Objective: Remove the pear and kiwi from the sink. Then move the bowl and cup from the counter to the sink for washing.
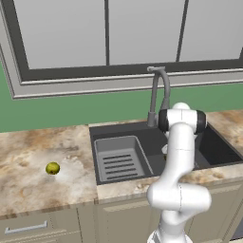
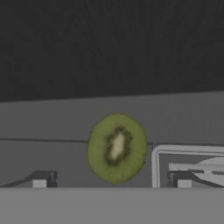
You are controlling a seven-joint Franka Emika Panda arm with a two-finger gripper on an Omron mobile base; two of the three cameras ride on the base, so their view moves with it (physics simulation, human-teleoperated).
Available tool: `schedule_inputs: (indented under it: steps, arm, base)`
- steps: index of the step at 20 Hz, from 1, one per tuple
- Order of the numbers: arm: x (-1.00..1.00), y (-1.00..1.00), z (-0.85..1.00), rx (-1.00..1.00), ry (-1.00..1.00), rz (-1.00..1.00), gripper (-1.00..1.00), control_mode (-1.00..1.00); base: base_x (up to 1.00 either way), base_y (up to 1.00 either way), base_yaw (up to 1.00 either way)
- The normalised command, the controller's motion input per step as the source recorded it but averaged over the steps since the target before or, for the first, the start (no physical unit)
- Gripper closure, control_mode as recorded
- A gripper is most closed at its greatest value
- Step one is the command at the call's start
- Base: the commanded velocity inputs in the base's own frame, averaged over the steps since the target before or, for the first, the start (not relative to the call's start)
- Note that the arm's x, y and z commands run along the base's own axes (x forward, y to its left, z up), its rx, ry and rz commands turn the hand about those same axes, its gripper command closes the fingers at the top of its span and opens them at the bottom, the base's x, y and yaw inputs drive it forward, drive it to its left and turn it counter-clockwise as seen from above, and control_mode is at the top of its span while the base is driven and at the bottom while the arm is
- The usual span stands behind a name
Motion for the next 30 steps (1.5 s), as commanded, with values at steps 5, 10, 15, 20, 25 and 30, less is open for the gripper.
schedule_inputs:
  steps: [5, 10, 15, 20, 25, 30]
  arm:
    - [0.06, 0.04, -0.09, 0.0, 0.0, 0.0, -1.0, -1.0]
    - [0.04, 0.09, -0.13, 0.0, 0.0, 0.0, -1.0, -1.0]
    - [0.1, 0.09, -0.13, 0.0, 0.0, 0.0, -1.0, -1.0]
    - [0.15, 0.04, -0.13, 0.0, 0.0, 0.0, -1.0, -1.0]
    - [0.18, 0.0, -0.13, 0.0, 0.0, 0.0, -1.0, -1.0]
    - [0.15, 0.0, -0.13, 0.0, 0.0, 0.0, -1.0, -1.0]
  base:
    - [0.0, 0.0, 0.0]
    - [0.0, 0.0, 0.0]
    - [0.0, 0.0, 0.0]
    - [0.0, 0.0, 0.0]
    - [0.0, 0.0, 0.0]
    - [0.0, 0.0, 0.0]
